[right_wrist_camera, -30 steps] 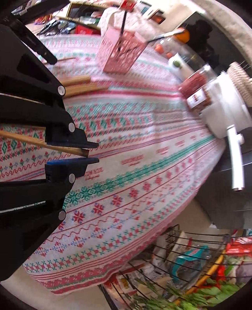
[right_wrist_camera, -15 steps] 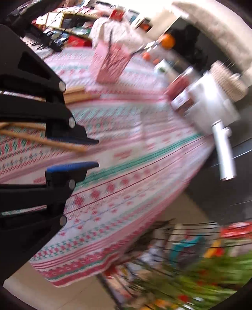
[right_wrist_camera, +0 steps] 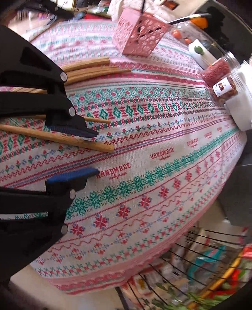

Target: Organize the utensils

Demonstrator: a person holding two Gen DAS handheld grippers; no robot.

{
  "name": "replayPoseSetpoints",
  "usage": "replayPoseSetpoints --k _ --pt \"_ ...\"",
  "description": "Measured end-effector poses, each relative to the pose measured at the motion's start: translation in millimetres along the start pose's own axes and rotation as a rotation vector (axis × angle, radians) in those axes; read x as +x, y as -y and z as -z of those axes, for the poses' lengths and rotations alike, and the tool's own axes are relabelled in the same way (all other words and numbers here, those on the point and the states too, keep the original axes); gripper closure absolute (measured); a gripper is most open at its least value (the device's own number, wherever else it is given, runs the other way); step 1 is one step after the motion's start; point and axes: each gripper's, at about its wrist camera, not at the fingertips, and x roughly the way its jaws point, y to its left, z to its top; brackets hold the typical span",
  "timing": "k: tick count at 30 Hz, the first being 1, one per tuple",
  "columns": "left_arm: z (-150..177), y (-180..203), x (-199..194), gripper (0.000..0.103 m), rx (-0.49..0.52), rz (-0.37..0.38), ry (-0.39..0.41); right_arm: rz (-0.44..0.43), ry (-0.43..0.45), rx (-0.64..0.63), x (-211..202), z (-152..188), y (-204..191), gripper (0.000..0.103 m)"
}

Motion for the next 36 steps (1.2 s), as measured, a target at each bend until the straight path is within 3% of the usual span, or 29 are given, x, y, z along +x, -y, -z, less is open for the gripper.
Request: replayPoseSetpoints --k 2,4,7,16,21,30,36 --pt "0 1 0 0.098 0.005 -0.006 0.003 0.040 0.035 -0.038 0 5 -6 0.092" --pt "0 1 -1 0.098 0.008 -0.005 0.010 -0.006 0.032 -0.036 0 6 -7 0.095" --pt "-1 2 -6 0.098 0.012 0.005 0.031 -0.049 0.067 -0.018 -9 1 -1 0.095" --pt "-7 6 -43 0.098 0.029 0.036 0.162 -0.186 0.350 -0.007 -99 1 22 0.095" --pt "-9 12 -71 0.098 0.055 0.036 0.241 -0.239 0.449 0.000 -138 0 28 0.095" --pt "-16 20 -109 0.098 0.067 0.021 0.327 -0.291 0.525 -0.039 -186 0 21 0.095" --pt "-48 36 -137 0.098 0.092 -0.013 0.390 -0.319 0.565 -0.027 -214 -29 8 0.095"
